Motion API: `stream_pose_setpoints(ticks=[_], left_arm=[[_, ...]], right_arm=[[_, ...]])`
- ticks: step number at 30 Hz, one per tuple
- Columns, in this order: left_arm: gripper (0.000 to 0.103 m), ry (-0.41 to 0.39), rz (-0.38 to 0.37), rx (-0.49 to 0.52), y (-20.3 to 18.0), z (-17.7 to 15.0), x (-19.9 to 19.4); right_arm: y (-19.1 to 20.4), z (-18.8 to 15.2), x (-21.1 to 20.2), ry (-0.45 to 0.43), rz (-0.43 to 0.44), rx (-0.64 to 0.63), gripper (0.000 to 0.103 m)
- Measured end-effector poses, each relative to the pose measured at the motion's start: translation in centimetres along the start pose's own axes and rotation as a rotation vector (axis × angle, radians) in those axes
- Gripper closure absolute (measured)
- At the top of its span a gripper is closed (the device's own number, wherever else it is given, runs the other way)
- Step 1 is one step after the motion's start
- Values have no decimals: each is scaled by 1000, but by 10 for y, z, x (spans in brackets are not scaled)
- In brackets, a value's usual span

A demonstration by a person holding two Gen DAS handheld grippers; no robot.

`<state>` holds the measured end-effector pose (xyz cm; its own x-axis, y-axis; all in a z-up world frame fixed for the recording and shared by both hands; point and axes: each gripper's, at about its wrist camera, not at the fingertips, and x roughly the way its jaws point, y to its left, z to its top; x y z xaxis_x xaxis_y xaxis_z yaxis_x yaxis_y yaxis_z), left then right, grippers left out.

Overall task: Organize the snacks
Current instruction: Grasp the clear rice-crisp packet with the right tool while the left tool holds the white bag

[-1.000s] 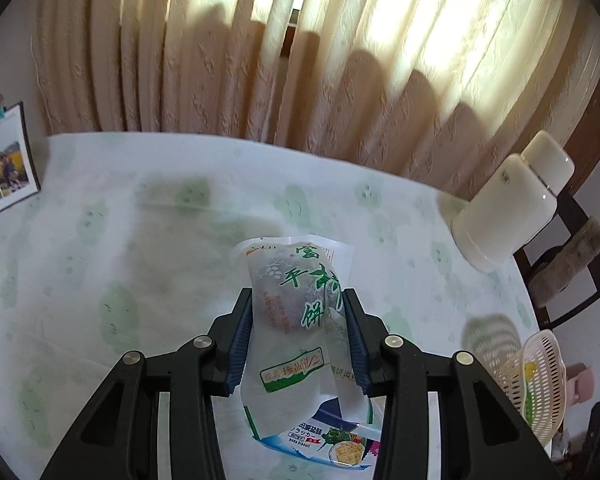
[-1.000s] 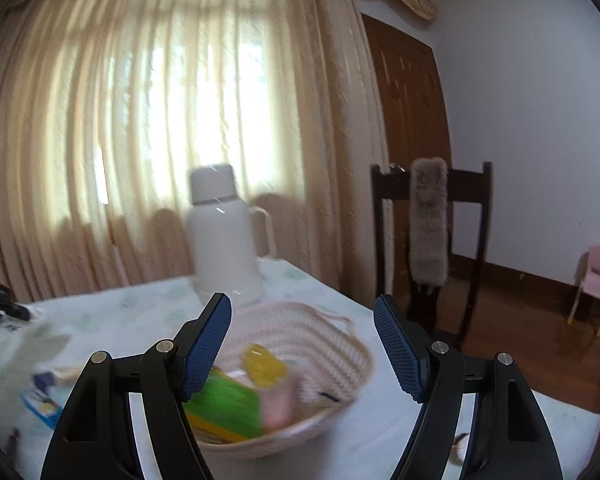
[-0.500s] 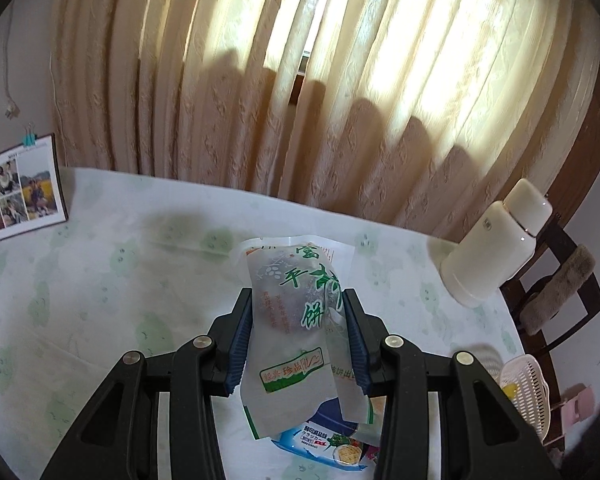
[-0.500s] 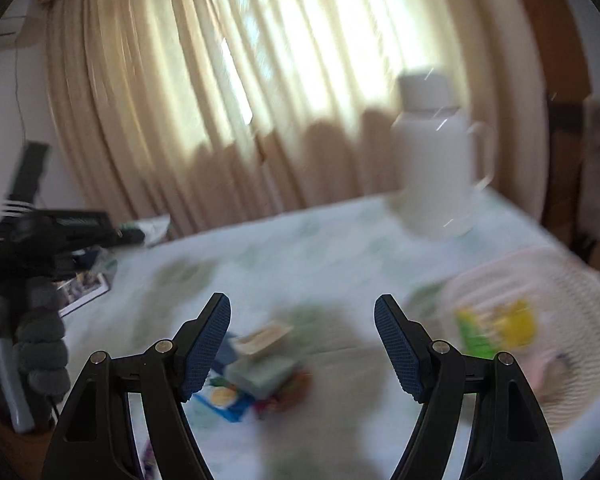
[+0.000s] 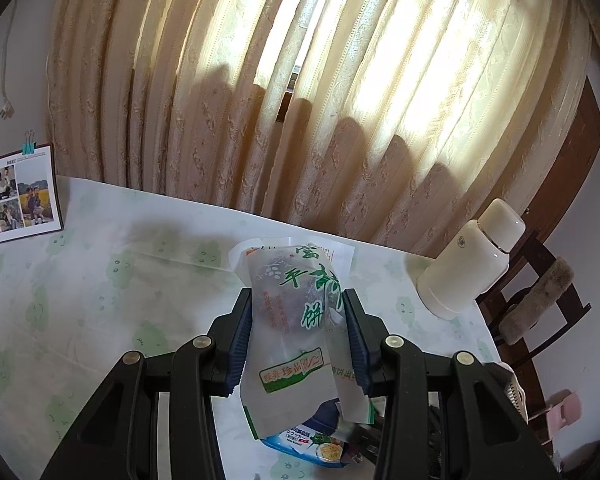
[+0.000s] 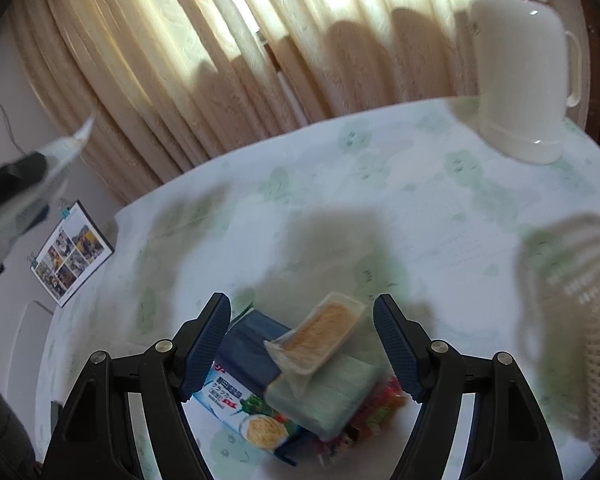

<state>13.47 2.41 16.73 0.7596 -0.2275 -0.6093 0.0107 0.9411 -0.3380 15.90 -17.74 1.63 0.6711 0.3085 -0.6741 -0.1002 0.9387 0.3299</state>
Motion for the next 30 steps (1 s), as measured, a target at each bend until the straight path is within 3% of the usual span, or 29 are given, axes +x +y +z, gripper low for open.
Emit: stream_pose_setpoints(ticks=[5,13,21,30], left_arm=[[63,-4,-9,-7,3,2,-3],[63,-4,-11,-9,5,3,-3],[63,-5,-14,2,2,2,-3],[63,-13,-30,25,-4,0,-8]], right_arm=[[1,-1,26,75,-63,6,34],[-6,-8,41,128,-54,11,65],[-1,-10,24,70,-38,-13,65],[2,-4,-22,-45,-40,-24,65]])
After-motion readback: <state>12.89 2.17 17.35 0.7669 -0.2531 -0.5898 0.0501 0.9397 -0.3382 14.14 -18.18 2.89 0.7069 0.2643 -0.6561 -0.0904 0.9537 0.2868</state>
